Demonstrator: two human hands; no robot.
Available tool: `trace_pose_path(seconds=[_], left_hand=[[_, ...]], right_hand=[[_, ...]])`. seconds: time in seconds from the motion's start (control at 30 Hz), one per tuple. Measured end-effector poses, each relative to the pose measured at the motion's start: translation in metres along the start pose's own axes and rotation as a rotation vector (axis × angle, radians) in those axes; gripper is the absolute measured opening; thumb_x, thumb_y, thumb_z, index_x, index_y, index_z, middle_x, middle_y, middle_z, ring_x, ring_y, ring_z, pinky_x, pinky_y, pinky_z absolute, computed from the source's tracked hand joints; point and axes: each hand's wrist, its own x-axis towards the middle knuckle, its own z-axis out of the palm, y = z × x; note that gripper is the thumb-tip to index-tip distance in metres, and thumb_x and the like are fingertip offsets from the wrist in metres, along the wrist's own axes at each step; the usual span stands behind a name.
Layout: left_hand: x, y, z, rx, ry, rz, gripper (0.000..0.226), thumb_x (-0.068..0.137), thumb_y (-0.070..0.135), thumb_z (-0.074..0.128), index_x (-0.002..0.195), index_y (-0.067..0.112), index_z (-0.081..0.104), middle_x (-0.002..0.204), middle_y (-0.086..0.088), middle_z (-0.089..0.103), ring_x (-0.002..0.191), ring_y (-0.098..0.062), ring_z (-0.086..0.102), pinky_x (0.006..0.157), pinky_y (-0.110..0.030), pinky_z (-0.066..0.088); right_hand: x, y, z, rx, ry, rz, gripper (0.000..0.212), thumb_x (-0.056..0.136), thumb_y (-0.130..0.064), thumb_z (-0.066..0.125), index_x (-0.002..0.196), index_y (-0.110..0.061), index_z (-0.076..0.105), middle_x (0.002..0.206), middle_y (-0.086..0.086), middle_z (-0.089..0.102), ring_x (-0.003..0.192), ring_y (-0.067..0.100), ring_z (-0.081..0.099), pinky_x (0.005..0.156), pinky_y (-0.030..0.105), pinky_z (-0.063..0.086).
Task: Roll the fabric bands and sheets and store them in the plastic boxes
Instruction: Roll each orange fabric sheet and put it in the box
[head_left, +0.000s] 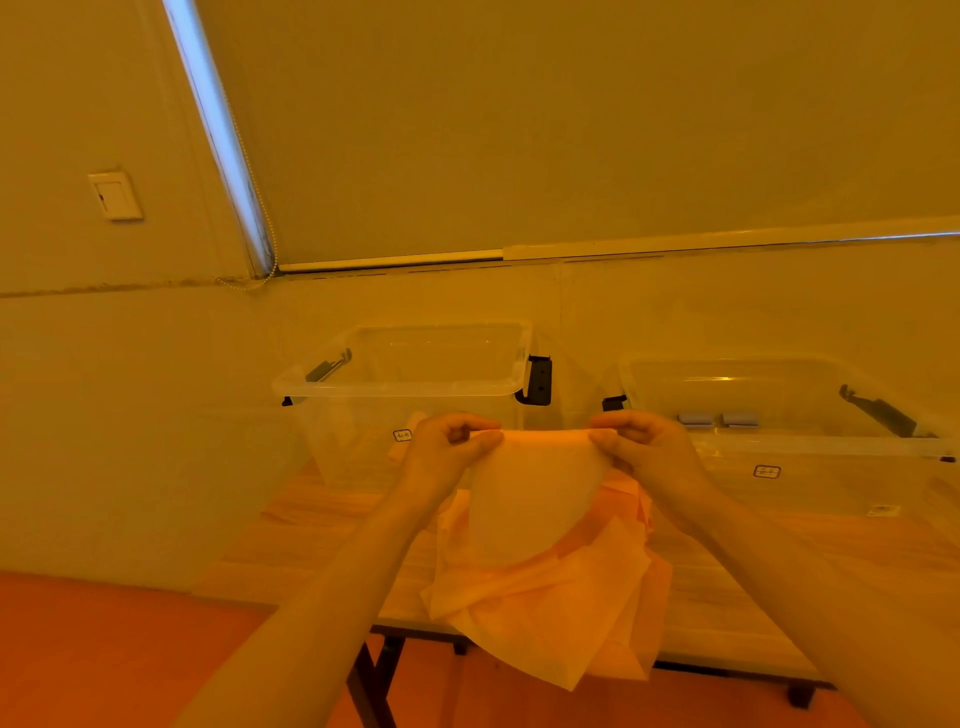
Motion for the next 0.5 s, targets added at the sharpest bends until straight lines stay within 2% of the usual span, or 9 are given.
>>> trace_pose_path(seconds=[0.07, 0.17, 0.3, 0.43, 0.5], left_hand=[[0.0004, -0.0013, 0.0002, -0.003, 0.014, 0.005, 0.012, 0.084, 0.014, 0.068, 0.093, 0.022, 0.068, 0.093, 0.007, 0.066, 0.086, -0.009, 0.063, 0.058, -0.012, 0.051], [0.0007, -0.0018, -0.0005, -0.004, -0.006, 0.005, 0.017, 0.082, 0.012, 0.071, 0.091, 0.026, 0.067, 0.100, 0.004, 0.065, 0.092, -0.013, 0.063, 0.065, -0.019, 0.054], [0.0013, -0.0029, -0.0012, 0.043, -0.027, 0.023, 0.023, 0.081, 0.012, 0.072, 0.092, 0.031, 0.066, 0.105, 0.005, 0.064, 0.095, -0.012, 0.062, 0.072, -0.023, 0.055], [0.0020, -0.0033, -0.0001, -0.006, -0.025, 0.024, 0.014, 0.084, 0.017, 0.069, 0.092, 0.028, 0.067, 0.097, 0.005, 0.066, 0.089, -0.011, 0.064, 0.062, -0.017, 0.051], [0.0028, -0.0035, 0.0010, -0.004, -0.022, 0.028, 0.009, 0.085, 0.019, 0.067, 0.089, 0.028, 0.066, 0.095, 0.005, 0.067, 0.088, -0.013, 0.064, 0.064, -0.020, 0.052]], right_hand=[[-0.0004, -0.0015, 0.0002, -0.027, -0.020, -0.015, 0.012, 0.086, -0.010, 0.066, 0.093, -0.020, 0.070, 0.097, -0.001, 0.069, 0.091, 0.013, 0.065, 0.074, 0.027, 0.055], [-0.0004, -0.0021, 0.0001, -0.072, -0.042, -0.006, 0.015, 0.080, -0.008, 0.071, 0.090, -0.020, 0.071, 0.100, 0.000, 0.067, 0.092, 0.015, 0.064, 0.073, 0.027, 0.055], [-0.0016, 0.0000, 0.0004, -0.084, -0.017, -0.013, 0.012, 0.082, -0.010, 0.070, 0.091, -0.018, 0.070, 0.094, -0.003, 0.068, 0.082, 0.010, 0.066, 0.060, 0.018, 0.053], [-0.0018, 0.0002, 0.0023, -0.077, 0.003, -0.002, 0.009, 0.086, -0.015, 0.066, 0.093, -0.019, 0.068, 0.094, -0.006, 0.066, 0.083, 0.008, 0.064, 0.057, 0.016, 0.051], [-0.0027, -0.0009, 0.0020, -0.061, -0.022, 0.004, 0.013, 0.087, -0.015, 0.066, 0.098, -0.022, 0.066, 0.099, -0.007, 0.065, 0.088, 0.009, 0.062, 0.060, 0.018, 0.052]])
